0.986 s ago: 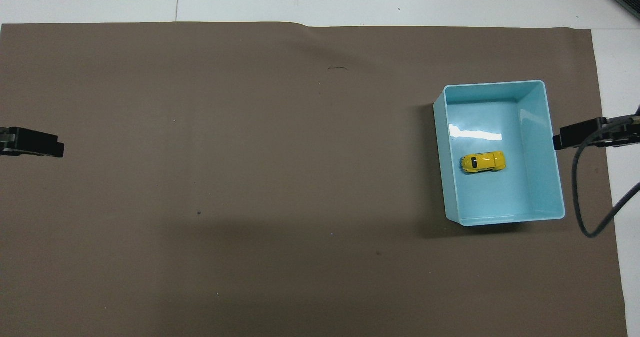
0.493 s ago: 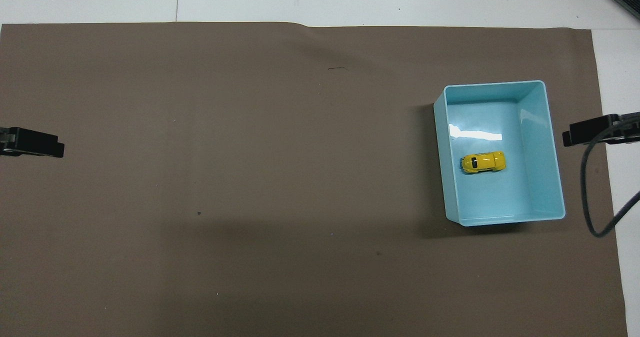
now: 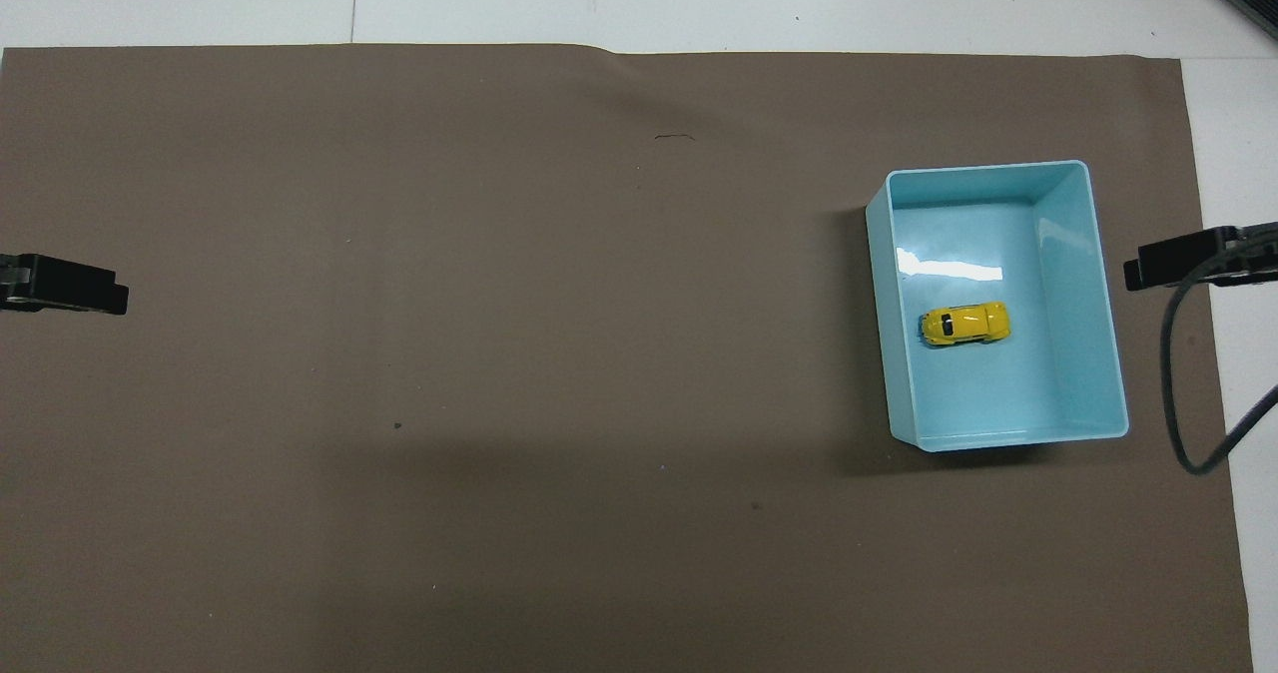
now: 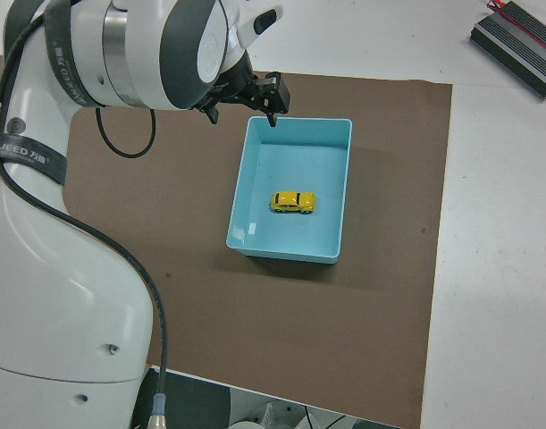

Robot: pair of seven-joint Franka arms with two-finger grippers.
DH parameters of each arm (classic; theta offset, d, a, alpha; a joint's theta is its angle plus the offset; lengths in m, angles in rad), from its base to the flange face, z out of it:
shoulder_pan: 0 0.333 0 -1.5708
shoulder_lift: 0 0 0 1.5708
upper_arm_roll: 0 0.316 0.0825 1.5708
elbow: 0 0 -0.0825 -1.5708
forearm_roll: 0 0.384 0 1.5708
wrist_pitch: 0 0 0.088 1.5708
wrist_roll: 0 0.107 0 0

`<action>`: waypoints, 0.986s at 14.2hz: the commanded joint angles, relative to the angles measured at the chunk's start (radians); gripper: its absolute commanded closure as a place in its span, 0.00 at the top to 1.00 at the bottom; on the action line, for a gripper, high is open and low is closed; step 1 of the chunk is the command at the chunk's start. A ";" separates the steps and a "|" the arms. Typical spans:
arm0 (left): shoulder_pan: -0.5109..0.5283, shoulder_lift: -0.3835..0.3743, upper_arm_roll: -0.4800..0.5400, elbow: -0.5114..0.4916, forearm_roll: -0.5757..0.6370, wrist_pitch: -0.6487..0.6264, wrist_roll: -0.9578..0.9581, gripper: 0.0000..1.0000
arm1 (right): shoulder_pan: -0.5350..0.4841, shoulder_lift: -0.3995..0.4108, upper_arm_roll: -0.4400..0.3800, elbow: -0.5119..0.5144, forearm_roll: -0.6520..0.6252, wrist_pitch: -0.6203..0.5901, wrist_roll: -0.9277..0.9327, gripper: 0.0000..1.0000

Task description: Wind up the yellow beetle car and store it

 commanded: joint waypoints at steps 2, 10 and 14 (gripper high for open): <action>0.009 -0.014 -0.004 -0.011 0.006 -0.001 -0.007 1.00 | 0.002 -0.009 -0.003 0.006 0.006 -0.013 0.022 1.00; 0.009 -0.013 -0.004 -0.011 0.006 -0.002 -0.007 1.00 | 0.001 -0.009 -0.003 0.006 0.008 -0.005 0.015 1.00; 0.009 -0.013 -0.004 -0.011 0.006 -0.001 -0.007 1.00 | 0.002 -0.009 0.004 0.006 0.009 -0.005 0.015 1.00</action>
